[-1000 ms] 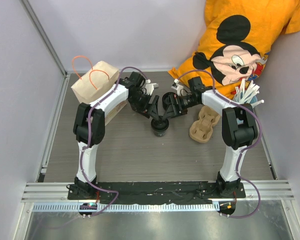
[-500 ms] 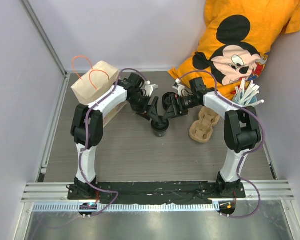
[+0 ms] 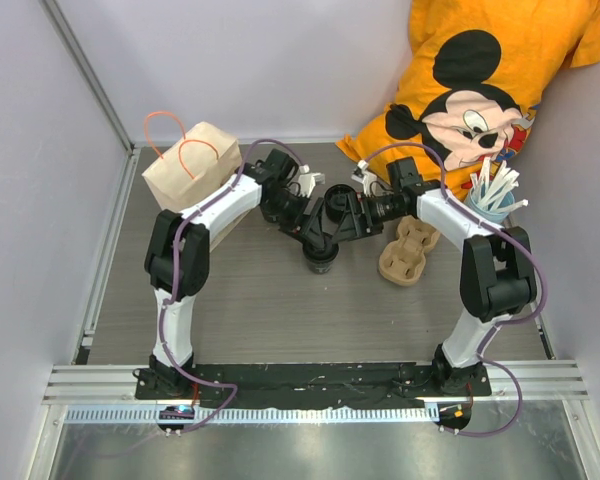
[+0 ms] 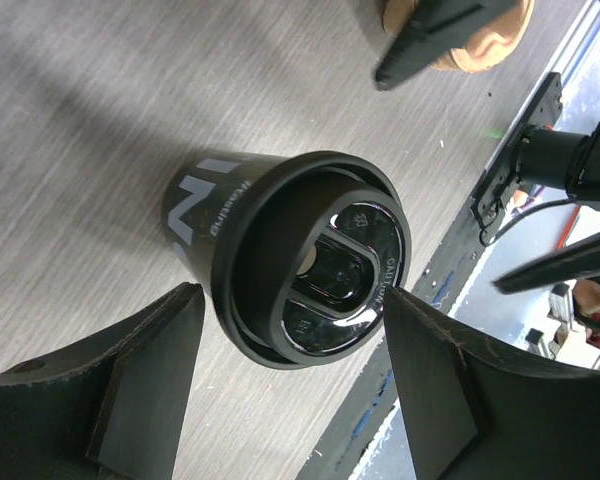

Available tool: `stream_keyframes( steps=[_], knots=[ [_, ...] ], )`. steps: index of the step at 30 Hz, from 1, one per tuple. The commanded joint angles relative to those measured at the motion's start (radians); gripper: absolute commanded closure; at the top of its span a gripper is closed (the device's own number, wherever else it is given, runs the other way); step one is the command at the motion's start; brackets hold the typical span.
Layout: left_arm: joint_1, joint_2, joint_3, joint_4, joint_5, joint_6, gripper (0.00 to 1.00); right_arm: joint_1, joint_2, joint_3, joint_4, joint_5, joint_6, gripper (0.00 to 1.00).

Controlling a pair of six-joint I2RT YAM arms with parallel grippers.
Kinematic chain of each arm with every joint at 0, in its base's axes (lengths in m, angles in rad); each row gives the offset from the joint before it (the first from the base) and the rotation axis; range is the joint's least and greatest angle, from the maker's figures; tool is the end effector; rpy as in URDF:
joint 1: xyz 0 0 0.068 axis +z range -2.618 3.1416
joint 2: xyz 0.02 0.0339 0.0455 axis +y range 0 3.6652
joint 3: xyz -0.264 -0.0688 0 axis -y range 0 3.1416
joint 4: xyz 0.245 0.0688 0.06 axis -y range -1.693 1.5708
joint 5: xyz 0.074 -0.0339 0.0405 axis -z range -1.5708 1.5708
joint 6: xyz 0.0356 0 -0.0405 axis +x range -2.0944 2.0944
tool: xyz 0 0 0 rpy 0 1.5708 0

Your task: Pack the takeout coffee

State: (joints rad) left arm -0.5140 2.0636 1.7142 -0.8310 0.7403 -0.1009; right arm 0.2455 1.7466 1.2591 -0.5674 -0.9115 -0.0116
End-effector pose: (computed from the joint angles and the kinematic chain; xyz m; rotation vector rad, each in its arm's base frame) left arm 0.3659 -0.2342 0.2259 0.7733 2.6581 -1.1860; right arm 0.3404 0.1143 0.2283 -0.6299 2.3953 1.2714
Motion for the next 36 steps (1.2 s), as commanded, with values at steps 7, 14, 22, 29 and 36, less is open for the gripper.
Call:
stream_keyframes(
  steps=[7,14,22,29,36],
  knots=[
    [0.014,-0.011,-0.001,0.050,-0.007,-0.020,0.27,-0.022,-0.098,-0.043,-0.063,-0.038,-0.071,0.06],
    [0.014,0.003,-0.011,0.056,-0.024,-0.023,0.33,-0.022,-0.105,-0.047,-0.089,-0.029,-0.099,0.07],
    [0.014,0.021,-0.022,0.059,-0.035,-0.025,0.41,-0.020,-0.105,-0.099,-0.062,-0.070,-0.088,0.09],
    [0.005,0.030,-0.024,0.059,-0.062,-0.028,0.41,0.003,-0.085,-0.121,-0.010,-0.095,-0.054,0.10],
    [-0.004,0.049,-0.033,0.064,-0.090,-0.028,0.51,0.005,-0.056,-0.159,0.090,-0.085,0.010,0.16]
  ],
)
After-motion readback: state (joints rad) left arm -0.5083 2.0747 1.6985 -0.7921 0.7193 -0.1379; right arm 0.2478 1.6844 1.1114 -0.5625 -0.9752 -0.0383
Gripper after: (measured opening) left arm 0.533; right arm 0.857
